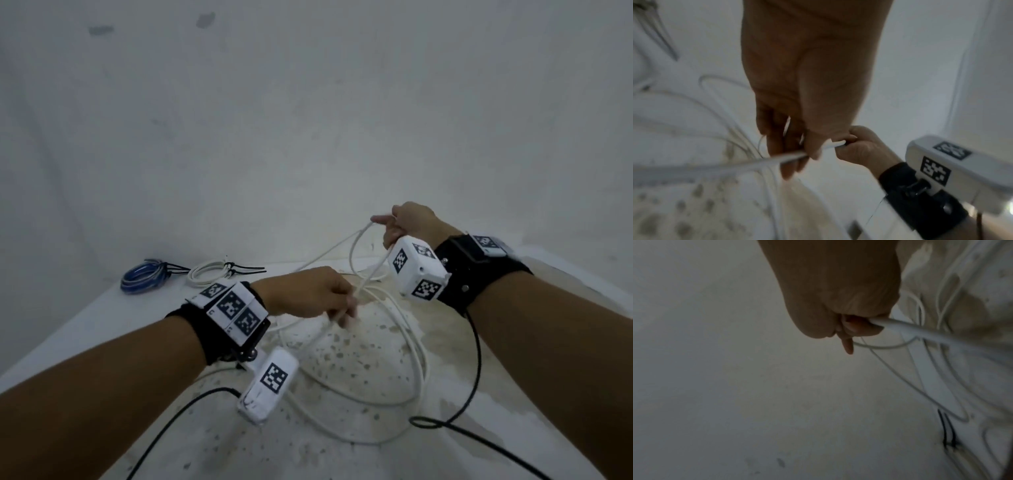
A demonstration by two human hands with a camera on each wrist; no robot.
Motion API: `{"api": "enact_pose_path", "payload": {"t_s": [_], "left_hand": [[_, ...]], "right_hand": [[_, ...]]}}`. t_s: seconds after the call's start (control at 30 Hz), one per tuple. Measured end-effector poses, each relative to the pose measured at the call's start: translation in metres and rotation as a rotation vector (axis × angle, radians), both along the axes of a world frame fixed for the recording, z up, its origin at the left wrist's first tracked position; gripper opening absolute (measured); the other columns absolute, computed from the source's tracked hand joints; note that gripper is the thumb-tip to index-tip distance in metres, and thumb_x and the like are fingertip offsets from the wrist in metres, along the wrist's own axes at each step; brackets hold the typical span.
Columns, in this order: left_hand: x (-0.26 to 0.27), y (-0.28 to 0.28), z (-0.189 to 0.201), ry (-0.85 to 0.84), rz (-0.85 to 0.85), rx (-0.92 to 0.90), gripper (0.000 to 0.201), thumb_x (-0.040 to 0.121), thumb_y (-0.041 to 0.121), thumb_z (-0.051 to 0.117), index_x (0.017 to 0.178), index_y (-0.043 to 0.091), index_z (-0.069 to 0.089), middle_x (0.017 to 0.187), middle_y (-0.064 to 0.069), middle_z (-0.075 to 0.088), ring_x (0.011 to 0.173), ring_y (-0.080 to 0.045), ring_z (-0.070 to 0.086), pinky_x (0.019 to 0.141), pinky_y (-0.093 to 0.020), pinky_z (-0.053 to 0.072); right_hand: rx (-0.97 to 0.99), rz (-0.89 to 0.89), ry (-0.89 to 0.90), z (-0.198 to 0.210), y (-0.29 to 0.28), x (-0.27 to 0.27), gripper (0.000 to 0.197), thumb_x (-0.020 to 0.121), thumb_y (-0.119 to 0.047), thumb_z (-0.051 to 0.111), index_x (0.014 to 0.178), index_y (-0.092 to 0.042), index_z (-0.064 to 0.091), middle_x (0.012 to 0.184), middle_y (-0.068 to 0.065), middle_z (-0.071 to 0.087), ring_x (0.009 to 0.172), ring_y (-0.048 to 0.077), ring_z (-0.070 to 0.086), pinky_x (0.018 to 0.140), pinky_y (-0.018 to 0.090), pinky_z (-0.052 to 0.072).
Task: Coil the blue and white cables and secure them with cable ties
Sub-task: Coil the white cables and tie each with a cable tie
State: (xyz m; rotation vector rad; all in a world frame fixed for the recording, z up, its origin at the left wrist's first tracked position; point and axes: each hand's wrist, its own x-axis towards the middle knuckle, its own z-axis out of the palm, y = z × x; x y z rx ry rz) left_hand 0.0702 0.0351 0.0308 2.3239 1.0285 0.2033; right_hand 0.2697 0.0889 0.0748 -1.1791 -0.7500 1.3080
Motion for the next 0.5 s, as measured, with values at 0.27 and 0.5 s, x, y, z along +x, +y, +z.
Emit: {"api": "enact_pose_path", "payload": {"t_s": [0.27, 0.5], "left_hand": [[-0.061, 0.023, -0.002, 0.619, 0.304, 0.660, 0.024, 0.097, 0.036, 0.051, 0.096, 0.017, 0.065, 0.100, -0.003, 0.058, 0.087, -0.022, 0.057, 0.074, -0.032, 0.037], [-0.088, 0.021, 0.025, 0.420, 0.562, 0.669, 0.020, 0.094, 0.022, 0.051, 0.095, 0.010, 0.068, 0.099, -0.006, 0.069, 0.087, -0.026, 0.063, 0.078, -0.036, 0.052]], "right_hand": [[-0.146, 0.038, -0.575, -0.034, -0.005, 0.035, 0.028, 0.096, 0.007, 0.038, 0.074, -0.010, 0.040, 0.077, 0.006, 0.043, 0.060, 0.015, 0.042, 0.049, 0.022, 0.041], [-0.248, 0.085, -0.713, -0.057, -0.005, 0.022, 0.024, 0.103, -0.004, 0.036, 0.082, 0.000, 0.046, 0.071, 0.016, 0.053, 0.052, 0.018, 0.035, 0.038, 0.022, 0.030]]}}
